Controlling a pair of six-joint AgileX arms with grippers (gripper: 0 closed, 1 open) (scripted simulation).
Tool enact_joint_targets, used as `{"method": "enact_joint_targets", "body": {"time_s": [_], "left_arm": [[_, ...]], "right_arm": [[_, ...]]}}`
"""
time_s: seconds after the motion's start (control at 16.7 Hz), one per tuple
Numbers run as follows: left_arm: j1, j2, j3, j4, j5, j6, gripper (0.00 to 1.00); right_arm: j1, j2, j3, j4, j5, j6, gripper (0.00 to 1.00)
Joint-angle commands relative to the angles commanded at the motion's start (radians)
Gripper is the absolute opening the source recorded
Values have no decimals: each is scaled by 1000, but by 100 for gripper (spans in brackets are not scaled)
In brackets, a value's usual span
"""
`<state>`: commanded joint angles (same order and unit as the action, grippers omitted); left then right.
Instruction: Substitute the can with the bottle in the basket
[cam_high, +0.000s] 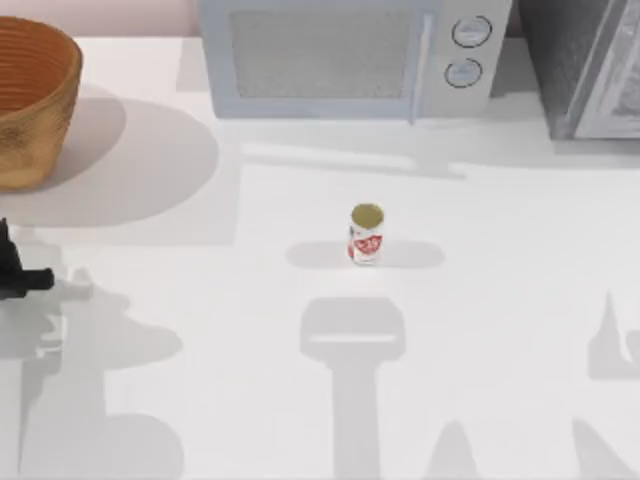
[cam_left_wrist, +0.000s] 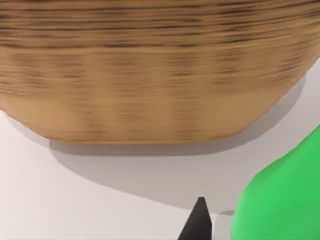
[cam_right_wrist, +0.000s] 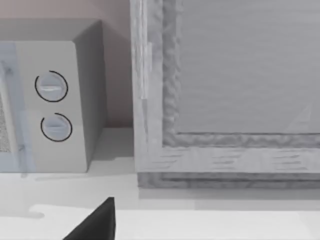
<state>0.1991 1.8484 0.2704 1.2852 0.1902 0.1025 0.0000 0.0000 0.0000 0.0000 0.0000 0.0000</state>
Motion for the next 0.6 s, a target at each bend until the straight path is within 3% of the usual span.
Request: {"method": "enact_joint_targets", "body": {"time_s": [0.42,0.6], "left_arm": [[241,-209,211,-429,67,166,0],[291,-289,359,-616,96,199,0]], "right_arm": [[0,0,0,0,0,0,100],[0,0,0,0,0,0,100]]}}
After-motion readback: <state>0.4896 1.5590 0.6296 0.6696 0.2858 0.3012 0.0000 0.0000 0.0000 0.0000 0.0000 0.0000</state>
